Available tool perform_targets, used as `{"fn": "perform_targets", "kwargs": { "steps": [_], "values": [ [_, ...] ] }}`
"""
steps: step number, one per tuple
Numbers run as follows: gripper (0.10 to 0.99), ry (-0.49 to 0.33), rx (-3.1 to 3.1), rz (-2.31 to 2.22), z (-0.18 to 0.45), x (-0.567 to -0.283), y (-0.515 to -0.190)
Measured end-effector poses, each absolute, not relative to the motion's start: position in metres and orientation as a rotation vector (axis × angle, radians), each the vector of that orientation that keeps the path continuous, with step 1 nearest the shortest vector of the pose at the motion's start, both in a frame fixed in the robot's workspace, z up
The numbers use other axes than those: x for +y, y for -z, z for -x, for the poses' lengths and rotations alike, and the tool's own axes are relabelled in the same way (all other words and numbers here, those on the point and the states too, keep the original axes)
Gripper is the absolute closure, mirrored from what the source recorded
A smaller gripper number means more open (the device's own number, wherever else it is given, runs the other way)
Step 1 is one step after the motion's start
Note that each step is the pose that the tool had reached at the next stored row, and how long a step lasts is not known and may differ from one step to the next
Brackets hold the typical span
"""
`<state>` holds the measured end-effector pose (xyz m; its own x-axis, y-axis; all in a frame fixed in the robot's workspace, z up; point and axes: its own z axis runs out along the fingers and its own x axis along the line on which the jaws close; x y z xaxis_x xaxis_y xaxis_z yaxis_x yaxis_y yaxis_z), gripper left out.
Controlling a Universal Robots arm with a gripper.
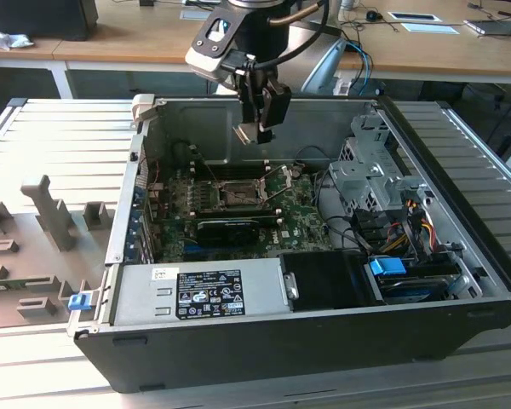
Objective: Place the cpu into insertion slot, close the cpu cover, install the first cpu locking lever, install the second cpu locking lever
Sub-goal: 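Place the cpu into insertion slot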
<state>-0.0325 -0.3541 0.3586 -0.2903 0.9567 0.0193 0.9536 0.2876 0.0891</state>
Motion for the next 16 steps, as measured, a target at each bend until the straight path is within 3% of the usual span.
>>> {"fn": "perform_targets", "kwargs": {
  "steps": [16],
  "values": [
    [0.557, -0.127, 2.422, -1.933, 0.0325, -0.3541, -0.3573]
  ]
}}
